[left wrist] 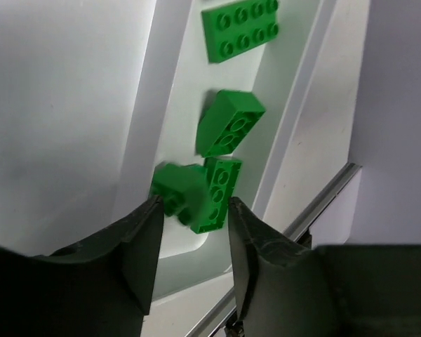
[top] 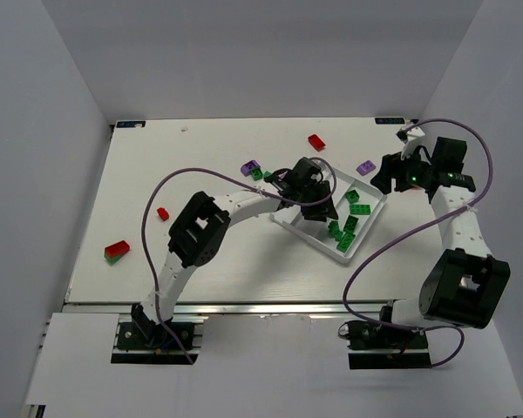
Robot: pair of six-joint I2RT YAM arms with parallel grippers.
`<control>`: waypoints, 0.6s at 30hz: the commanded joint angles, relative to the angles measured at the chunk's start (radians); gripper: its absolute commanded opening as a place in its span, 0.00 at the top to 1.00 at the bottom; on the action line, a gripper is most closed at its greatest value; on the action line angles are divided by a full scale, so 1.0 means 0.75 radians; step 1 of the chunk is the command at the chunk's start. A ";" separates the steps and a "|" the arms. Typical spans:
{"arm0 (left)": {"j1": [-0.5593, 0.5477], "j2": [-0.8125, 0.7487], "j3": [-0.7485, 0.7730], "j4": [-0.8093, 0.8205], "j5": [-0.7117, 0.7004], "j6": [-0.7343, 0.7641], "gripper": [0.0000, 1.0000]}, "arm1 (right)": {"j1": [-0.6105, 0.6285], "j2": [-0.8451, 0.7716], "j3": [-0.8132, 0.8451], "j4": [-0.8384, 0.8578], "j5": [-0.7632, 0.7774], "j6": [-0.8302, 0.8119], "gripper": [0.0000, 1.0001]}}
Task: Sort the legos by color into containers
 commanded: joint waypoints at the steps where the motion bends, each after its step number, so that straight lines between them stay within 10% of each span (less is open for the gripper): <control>1: -0.019 -0.036 0.062 -0.035 -0.007 0.023 0.48 | -0.010 -0.001 0.014 -0.002 -0.036 0.018 0.30; 11: -0.015 -0.206 0.108 -0.148 -0.233 0.127 0.38 | 0.002 0.074 0.081 -0.153 -0.238 -0.143 0.30; 18: 0.093 -0.692 -0.336 -0.060 -0.526 0.139 0.78 | 0.223 0.142 0.188 -0.240 -0.142 -0.266 0.33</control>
